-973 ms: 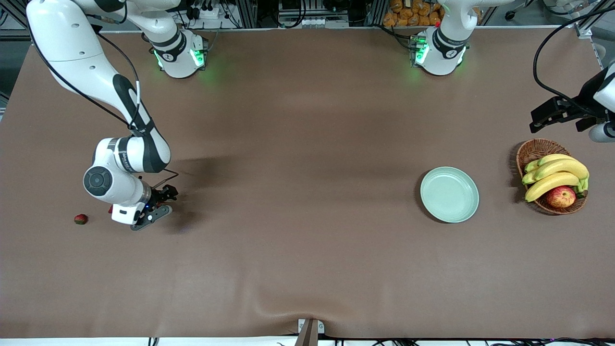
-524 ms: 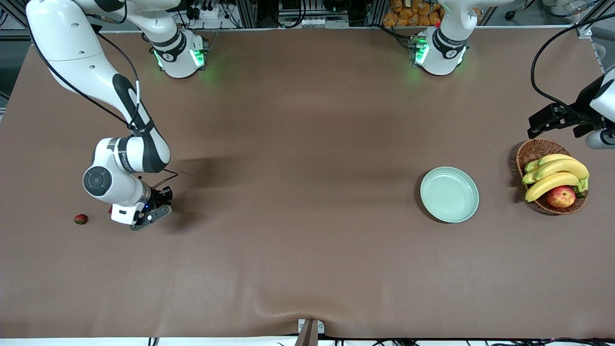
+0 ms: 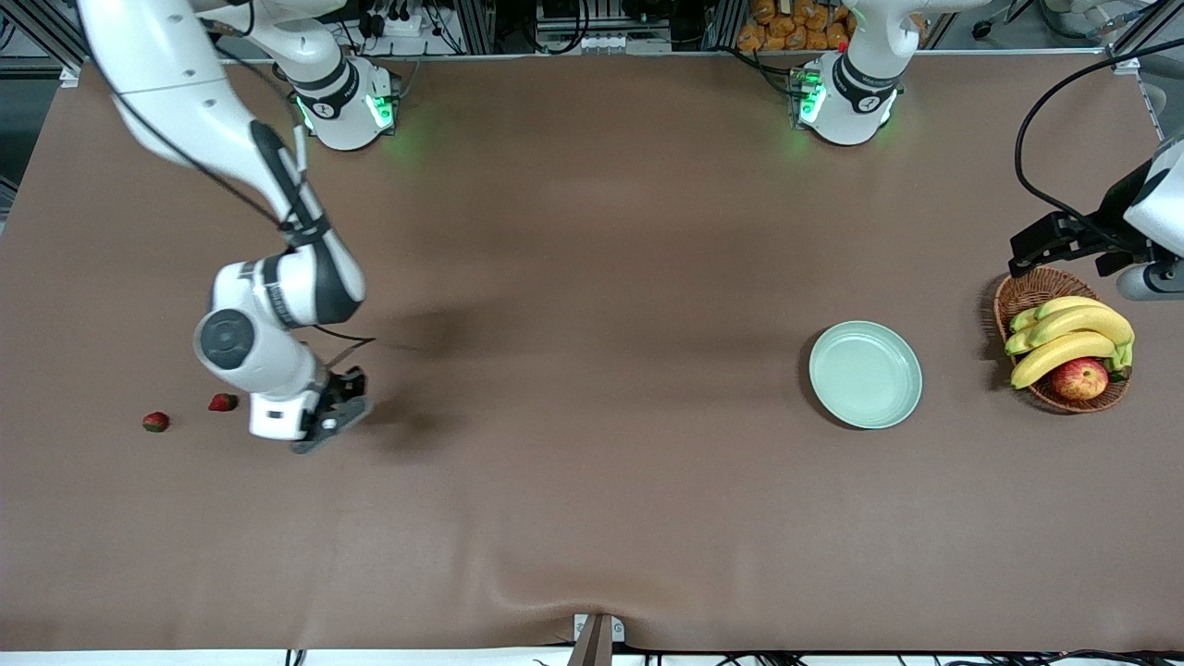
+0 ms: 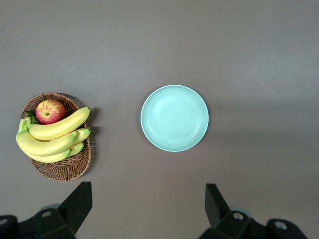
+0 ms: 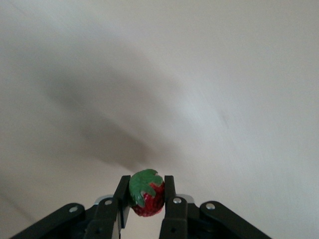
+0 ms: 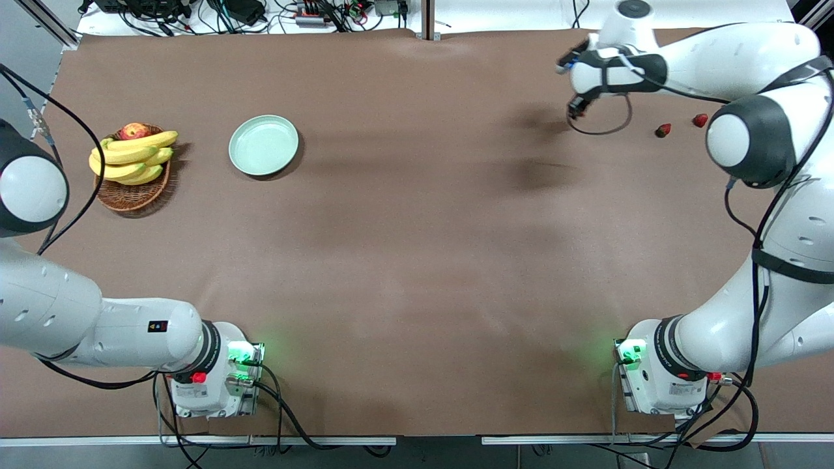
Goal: Collect all strawberries into plate
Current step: 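Set the strawberry mid-table with the right gripper while the left gripper approaches, then grasp the strawberry with the left gripper while the right gripper reaches another, then drop the strawberry onto the plate with the left gripper while the right gripper lifts another, then set the second strawberry mid-table with the right gripper while the left gripper returns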
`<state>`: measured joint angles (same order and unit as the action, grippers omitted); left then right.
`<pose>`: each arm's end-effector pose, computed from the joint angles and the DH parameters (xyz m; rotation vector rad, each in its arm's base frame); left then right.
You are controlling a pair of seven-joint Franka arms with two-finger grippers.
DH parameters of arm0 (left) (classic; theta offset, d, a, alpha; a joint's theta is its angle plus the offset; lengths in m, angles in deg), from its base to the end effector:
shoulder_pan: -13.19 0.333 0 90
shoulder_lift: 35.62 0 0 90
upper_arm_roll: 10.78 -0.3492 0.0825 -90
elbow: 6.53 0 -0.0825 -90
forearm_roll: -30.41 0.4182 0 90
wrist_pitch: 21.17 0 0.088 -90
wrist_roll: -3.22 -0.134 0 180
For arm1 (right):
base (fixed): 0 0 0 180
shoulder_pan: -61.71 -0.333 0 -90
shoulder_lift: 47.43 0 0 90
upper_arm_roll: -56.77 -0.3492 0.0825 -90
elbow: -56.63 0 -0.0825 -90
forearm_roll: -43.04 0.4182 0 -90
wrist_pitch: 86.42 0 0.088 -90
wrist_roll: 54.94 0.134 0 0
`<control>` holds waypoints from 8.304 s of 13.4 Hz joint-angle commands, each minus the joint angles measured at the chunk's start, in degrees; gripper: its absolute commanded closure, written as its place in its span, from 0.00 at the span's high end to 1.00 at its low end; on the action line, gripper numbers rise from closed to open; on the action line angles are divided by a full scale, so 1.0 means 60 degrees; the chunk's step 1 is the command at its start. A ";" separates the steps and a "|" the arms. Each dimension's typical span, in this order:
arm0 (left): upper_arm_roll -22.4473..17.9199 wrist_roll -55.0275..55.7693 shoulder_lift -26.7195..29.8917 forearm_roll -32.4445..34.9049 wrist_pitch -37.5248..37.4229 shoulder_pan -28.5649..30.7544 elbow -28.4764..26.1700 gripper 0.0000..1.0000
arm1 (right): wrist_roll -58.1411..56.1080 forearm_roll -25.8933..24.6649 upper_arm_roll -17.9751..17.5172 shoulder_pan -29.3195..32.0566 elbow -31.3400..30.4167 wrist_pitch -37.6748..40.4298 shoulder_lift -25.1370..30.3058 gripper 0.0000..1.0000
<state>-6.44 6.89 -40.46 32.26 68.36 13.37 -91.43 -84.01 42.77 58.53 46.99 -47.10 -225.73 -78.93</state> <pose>0.6158 -0.0384 0.6243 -3.1155 0.0126 0.0026 0.6850 0.1590 0.2216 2.8992 1.1280 0.1059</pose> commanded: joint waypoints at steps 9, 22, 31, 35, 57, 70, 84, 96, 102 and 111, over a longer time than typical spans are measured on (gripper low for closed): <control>-0.0019 0.0032 -0.0425 -0.0221 0.0443 -0.0117 0.0029 1.00 | 0.0085 0.0704 0.0057 -0.3622 0.3912 0.0249 -0.2174 0.00; 0.0010 0.0923 -0.1347 -0.0149 0.1615 -0.0658 -0.0381 1.00 | -0.0135 0.0630 0.0072 -0.5661 0.6786 0.0720 -0.4710 0.00; 0.0010 0.5388 -0.2884 -0.0133 0.2829 -0.2224 -0.0396 1.00 | -0.0033 0.0513 0.0159 -0.5457 0.6581 0.1521 -0.3746 1.00; -0.0019 0.7572 -0.3850 0.0157 0.4059 -0.3263 -0.0352 1.00 | 0.0668 0.0528 0.1283 -0.5119 0.6362 0.3030 -0.2837 1.00; 0.0010 1.0037 -0.6797 0.0585 0.7167 -0.6299 -0.0264 0.61 | 0.0949 0.2386 0.2811 0.2013 0.2700 0.2609 -0.1867 1.00; 0.0010 0.9833 -0.6827 0.0599 0.7416 -0.6343 -0.0279 0.00 | 0.1315 0.2667 0.2811 0.2044 0.1498 0.2624 -0.1912 1.00; 0.0069 0.4460 -0.5010 0.0453 0.3230 -0.2479 -0.0396 0.00 | 0.0410 0.2549 0.2811 0.1196 0.1906 0.3166 -0.1253 0.00; 0.0040 0.2493 -0.5011 0.0585 0.2671 -0.0981 -0.0836 1.00 | -0.1000 0.2652 0.1553 -0.2743 0.3166 0.3108 -0.1370 0.00; 0.0098 0.2624 -0.4249 0.0278 0.2611 -0.1142 -0.0806 1.00 | -0.0941 0.2579 0.1419 -0.5160 0.4571 0.1718 -0.2671 0.00; 0.0463 0.3895 -0.4101 0.0073 0.2611 -0.1361 -0.0484 1.00 | -0.0940 0.2506 0.1405 -0.6027 0.6157 0.0926 -0.4432 1.00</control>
<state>-4.57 26.62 -65.40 33.68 84.82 6.14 -94.27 -88.61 57.81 66.54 11.56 -12.26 -219.16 -104.04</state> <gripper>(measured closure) 0.000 0.604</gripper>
